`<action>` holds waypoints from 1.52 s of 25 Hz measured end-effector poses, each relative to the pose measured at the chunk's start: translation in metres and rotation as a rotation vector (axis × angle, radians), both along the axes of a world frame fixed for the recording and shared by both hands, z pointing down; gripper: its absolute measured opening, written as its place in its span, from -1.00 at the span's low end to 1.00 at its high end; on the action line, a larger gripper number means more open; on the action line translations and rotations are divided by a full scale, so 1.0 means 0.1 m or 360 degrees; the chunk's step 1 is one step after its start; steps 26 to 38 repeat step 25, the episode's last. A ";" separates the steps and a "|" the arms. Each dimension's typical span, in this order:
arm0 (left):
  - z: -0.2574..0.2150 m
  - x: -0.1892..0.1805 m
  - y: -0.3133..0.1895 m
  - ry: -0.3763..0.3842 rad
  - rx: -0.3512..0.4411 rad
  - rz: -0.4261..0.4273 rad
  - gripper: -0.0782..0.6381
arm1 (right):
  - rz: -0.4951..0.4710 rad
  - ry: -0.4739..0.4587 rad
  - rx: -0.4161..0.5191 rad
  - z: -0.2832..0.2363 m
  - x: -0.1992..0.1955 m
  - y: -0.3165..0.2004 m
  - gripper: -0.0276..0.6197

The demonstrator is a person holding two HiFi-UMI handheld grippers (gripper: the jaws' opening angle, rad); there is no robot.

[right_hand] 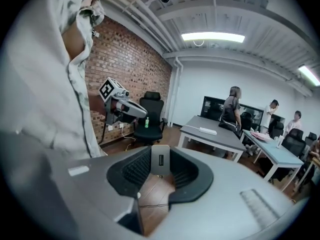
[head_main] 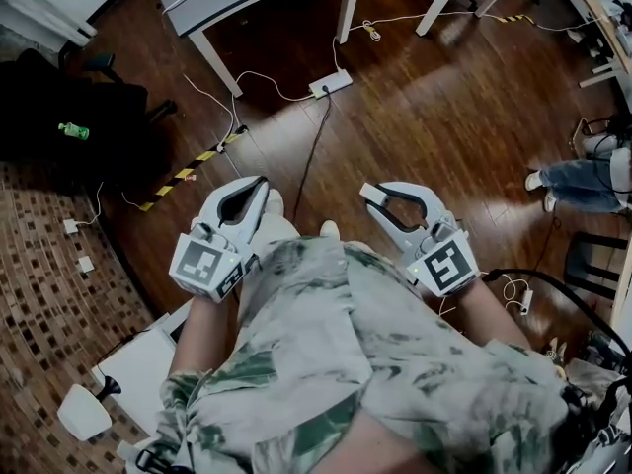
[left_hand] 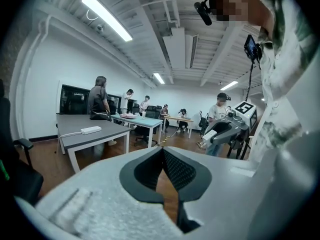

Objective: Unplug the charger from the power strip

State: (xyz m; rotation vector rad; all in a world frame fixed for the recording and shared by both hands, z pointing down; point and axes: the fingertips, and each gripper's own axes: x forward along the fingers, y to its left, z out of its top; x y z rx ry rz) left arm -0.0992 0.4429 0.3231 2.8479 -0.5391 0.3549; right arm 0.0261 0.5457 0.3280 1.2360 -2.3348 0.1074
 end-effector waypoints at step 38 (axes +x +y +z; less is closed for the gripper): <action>-0.10 0.01 -0.04 -0.0113 0.0079 -0.0020 -0.78 | -0.0044 -0.0047 0.0035 0.03 0.07 -0.05 -0.58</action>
